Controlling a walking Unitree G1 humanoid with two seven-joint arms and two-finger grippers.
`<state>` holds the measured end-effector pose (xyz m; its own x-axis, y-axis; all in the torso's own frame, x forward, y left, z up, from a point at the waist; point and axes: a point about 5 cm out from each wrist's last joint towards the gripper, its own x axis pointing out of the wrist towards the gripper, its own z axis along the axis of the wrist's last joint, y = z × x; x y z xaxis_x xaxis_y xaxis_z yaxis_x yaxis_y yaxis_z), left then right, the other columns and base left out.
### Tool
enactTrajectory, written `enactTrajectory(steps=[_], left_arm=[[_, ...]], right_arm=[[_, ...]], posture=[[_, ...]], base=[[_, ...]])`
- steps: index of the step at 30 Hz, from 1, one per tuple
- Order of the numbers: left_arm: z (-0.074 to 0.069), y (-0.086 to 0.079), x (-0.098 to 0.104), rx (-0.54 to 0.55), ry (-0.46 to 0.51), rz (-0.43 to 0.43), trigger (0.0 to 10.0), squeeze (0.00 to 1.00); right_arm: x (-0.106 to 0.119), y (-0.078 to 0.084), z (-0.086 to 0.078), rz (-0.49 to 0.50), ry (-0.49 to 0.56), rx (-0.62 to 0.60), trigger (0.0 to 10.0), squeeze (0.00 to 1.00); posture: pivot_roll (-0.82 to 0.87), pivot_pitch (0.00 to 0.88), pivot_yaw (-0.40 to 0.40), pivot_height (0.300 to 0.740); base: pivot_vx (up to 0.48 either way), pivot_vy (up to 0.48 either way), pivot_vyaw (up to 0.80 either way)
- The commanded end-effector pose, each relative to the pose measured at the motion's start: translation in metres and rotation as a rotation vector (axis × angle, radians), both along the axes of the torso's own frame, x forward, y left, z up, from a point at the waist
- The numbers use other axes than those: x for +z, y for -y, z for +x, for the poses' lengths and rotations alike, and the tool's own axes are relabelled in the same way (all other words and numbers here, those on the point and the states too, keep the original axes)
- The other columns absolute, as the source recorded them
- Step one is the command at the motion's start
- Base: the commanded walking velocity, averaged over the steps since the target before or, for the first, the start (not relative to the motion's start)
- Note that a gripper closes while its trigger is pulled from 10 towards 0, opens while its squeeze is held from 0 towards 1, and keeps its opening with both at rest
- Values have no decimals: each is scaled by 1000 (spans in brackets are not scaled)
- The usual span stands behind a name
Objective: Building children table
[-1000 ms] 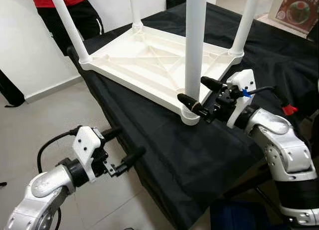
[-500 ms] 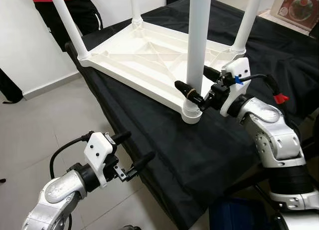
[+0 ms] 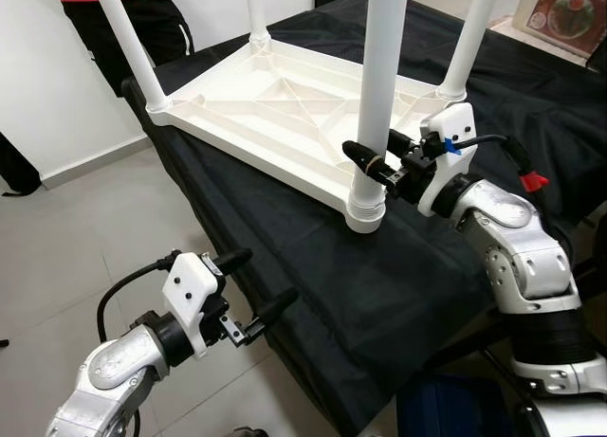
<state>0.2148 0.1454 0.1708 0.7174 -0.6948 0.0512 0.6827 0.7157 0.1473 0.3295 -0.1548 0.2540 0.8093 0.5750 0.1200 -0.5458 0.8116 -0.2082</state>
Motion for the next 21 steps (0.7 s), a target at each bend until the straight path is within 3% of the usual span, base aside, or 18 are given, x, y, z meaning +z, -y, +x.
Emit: enactTrajectory(steps=[1,13,21], left_arm=[[-3,2,-3,-1,-7,8,10000,0],[-3,2,-4,-3,-7,5,10000,0],[-3,3,-3,-6,-5,5,10000,0]], right_arm=[[-8,-2,-5,2,-30,-53,0,0],[-31,-6,-17,-5,-112,-354,0,0],[-36,-8,-22,7,-148,-484,0,0]], posture=[[-16,196,-8,740],[-21,196,-3,740],[-19,195,-2,740]], base=[[0,0,0],[0,0,0],[0,0,0]])
